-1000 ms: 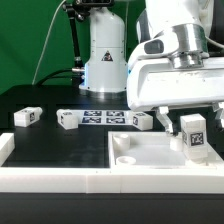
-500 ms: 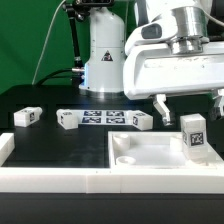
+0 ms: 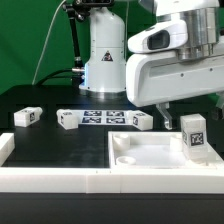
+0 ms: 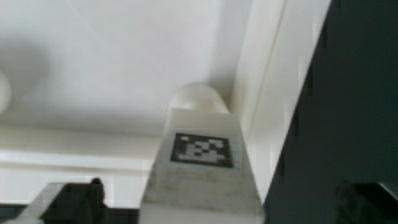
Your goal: Assemble one leg
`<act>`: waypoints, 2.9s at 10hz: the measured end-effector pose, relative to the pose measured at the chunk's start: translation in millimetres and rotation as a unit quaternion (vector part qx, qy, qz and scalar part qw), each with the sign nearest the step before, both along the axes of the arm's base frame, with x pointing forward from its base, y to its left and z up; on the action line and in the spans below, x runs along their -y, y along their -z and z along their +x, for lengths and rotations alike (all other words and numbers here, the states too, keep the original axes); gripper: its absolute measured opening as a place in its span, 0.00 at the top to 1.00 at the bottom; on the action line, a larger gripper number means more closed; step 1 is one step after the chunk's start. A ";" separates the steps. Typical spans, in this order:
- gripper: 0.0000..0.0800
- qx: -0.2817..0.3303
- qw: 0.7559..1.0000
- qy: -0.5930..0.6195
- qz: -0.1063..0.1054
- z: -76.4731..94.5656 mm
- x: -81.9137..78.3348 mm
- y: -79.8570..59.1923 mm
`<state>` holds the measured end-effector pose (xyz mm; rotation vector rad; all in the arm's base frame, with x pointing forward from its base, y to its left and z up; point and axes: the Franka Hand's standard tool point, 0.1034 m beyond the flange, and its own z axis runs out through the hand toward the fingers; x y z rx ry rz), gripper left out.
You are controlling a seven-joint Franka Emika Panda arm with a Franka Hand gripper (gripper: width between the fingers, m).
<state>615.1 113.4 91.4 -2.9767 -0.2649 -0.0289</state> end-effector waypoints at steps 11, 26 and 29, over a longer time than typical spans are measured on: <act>0.64 0.023 0.998 0.063 0.000 9.5 1.3 0.5; 0.28 -0.048 0.828 0.558 0.015 10.1 8.1 3.5; 0.20 -0.030 0.913 0.407 0.004 8.6 2.2 2.6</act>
Offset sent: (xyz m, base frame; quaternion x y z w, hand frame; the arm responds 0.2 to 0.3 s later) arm 0.0000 0.0000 0.0000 0.0000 0.0000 0.0000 1.0000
